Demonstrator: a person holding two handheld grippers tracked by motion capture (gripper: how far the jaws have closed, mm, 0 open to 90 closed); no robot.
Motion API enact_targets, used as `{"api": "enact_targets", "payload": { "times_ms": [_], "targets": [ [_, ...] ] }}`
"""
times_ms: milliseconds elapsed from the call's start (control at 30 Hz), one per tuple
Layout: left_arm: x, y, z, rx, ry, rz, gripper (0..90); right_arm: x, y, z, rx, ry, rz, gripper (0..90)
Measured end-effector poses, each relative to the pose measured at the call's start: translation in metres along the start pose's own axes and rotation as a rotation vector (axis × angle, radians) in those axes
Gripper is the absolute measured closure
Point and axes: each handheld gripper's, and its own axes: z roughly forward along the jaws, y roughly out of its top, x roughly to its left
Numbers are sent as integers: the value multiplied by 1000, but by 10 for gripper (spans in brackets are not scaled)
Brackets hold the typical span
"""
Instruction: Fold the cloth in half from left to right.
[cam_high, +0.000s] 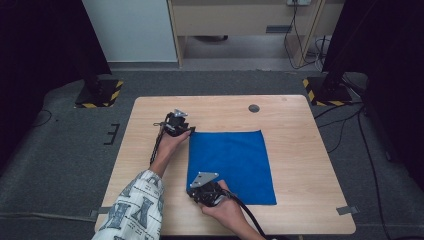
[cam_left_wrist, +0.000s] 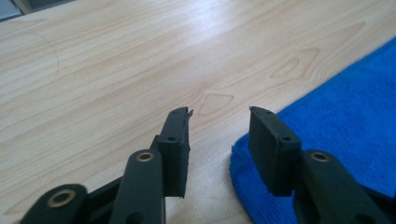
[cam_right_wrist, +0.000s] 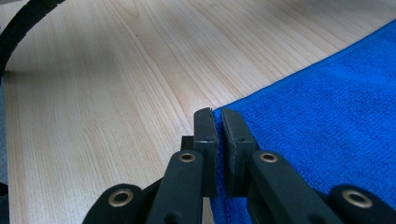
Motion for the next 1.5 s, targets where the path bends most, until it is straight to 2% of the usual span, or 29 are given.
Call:
{"api": "enact_targets", "payload": {
  "times_ms": [100, 200, 333, 500, 567, 667, 767, 900, 1067, 1133, 1300, 1500],
  "targets": [
    [2, -2, 2, -14, -18, -11, 616, 1, -1, 0, 3, -3, -2, 860],
    [2, -4, 4, 13, -39, -13, 621, 1, -1, 1, 2, -1, 0, 859],
    [-2, -5, 4, 42, -58, 29, 612, 1, -1, 1, 0, -4, -1, 857],
    [-3, -7, 8, 67, -52, 44, 633, 2, -1, 1, -1, -7, 1, 856],
    [-3, -7, 9, 73, -60, 50, 663, 1, 0, 0, -5, -7, 4, 857],
    [-3, -9, 11, 102, -79, 67, 755, 1, 0, -1, -10, -5, 4, 858],
    [-1, -9, 12, 99, -96, 32, 851, 2, 1, -3, -14, -8, -1, 860],
    [-3, -5, 5, 73, -95, 15, 883, 5, 2, -6, -15, -24, -17, 863],
    [-11, 7, -11, 33, -83, 14, 887, 13, 4, -11, -25, -53, -36, 865],
    [-15, 13, -17, 55, -77, 30, 887, 16, 6, -15, -40, -64, -38, 866],
    [-21, 26, -29, 42, -67, 53, 887, 24, 10, -23, -83, -60, -55, 867],
    [-16, 31, -33, 47, -54, 31, 888, 26, 16, -25, -101, -79, -48, 871]
  ]
}}
